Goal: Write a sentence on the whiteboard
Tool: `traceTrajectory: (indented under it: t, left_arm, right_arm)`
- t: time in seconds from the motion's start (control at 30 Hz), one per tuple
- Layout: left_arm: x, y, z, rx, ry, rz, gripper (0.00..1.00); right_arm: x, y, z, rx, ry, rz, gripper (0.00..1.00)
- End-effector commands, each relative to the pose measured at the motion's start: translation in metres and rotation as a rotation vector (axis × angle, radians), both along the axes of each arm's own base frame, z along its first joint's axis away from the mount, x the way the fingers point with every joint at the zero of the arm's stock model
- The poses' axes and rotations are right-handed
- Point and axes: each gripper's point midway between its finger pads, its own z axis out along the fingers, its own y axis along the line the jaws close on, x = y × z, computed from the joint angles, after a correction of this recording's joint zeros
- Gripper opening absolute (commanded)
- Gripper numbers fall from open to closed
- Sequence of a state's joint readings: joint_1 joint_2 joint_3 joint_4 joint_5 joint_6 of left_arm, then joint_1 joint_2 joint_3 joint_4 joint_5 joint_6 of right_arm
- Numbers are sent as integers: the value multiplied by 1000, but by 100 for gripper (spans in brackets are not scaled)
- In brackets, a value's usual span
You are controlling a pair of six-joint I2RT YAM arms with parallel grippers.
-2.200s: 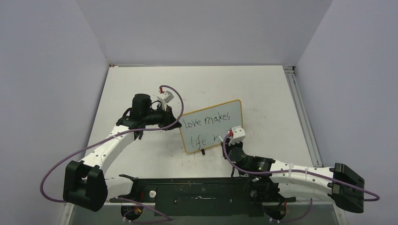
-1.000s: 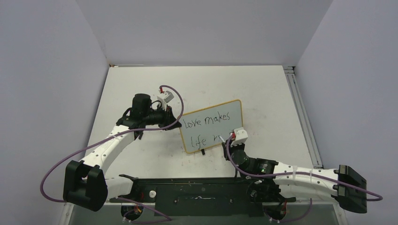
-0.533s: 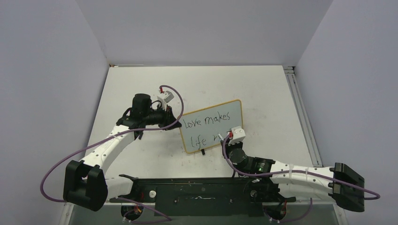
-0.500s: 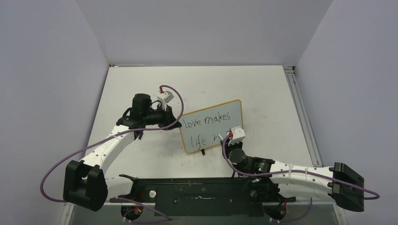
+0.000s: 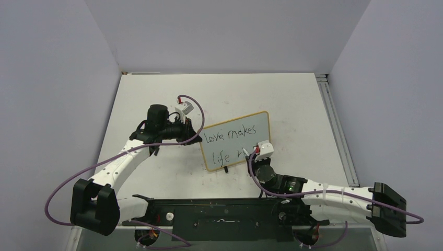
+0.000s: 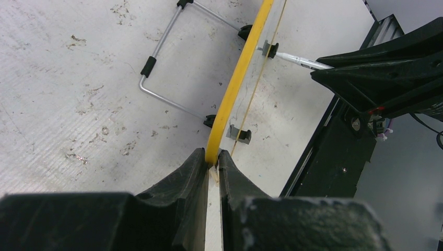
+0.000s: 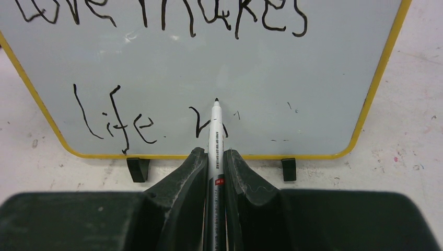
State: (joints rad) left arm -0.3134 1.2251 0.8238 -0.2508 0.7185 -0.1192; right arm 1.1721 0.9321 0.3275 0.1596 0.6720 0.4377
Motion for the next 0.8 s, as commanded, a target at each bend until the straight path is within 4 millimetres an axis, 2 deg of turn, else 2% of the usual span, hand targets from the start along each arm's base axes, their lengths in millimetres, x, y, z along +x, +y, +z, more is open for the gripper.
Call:
traceTrajectory:
  t: [0.0,0.33,0.43,0.77]
  left_arm:
    - [7,-2,10,0,-28,5,0]
    - [6,-1,12,-1,-32,8,0]
    - [6,-1,12,0,-32,11,0]
    - [6,0,12,1,-34,14,0]
  right_arm:
    - [1,1,28,89,-24,-10,5]
    - [-5,-8,19,51,23,-8,5]
    - [-7,-11,9,18,47,2,5]
    - [-3,-15,0,20,72,-1,5]
